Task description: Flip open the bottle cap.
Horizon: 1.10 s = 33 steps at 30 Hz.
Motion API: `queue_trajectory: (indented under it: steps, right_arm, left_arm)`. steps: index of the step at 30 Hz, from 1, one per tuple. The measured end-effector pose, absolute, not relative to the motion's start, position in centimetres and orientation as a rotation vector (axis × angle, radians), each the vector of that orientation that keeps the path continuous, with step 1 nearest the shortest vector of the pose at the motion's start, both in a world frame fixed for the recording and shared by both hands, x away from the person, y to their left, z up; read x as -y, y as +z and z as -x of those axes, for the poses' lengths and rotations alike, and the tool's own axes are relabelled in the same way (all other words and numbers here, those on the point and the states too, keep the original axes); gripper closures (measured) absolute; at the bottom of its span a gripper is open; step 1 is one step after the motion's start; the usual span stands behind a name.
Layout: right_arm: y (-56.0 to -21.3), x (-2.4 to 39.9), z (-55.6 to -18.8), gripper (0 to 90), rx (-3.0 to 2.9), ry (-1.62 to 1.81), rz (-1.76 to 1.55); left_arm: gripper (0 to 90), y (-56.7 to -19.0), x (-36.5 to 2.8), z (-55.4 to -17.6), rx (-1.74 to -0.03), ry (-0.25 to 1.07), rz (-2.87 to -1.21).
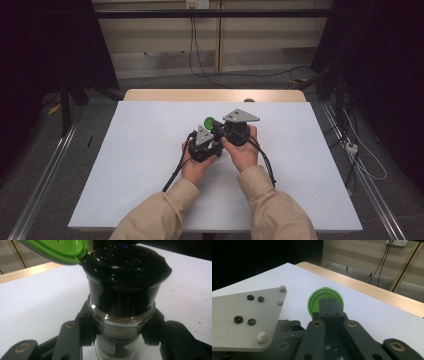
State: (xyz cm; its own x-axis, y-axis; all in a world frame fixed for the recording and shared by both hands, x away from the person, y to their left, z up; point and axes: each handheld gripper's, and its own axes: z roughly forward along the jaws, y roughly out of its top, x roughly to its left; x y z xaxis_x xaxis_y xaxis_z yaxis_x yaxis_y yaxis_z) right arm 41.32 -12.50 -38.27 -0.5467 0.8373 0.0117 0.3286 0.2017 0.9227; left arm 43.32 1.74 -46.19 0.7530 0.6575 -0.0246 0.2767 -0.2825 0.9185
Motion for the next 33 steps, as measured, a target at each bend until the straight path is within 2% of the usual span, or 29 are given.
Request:
queue_trajectory:
  steps: [6, 17, 28, 33]
  right_arm:
    - [-38.1, 12.9, -41.2, 89.9, -1.986, 1.341, -1.09]
    - [-38.2, 13.7, -40.6, 77.2, -1.96, 1.35, -1.096]
    - [-38.3, 14.5, -39.5, 54.0, -1.951, 1.398, -1.096]
    - [-38.3, 14.7, -38.9, 42.3, -1.962, 1.42, -1.097]
  left_arm:
    - [50.8, -46.1, -2.0, -43.5, -0.702, 0.401, -1.868]
    - [29.6, -45.9, -2.5, -43.4, -0.716, 0.336, -1.888]
    - [16.5, -44.8, -3.5, -42.8, -0.7, 0.282, -1.907]
    - [16.3, -44.4, -4.8, -42.2, -0.696, 0.297, -1.877]
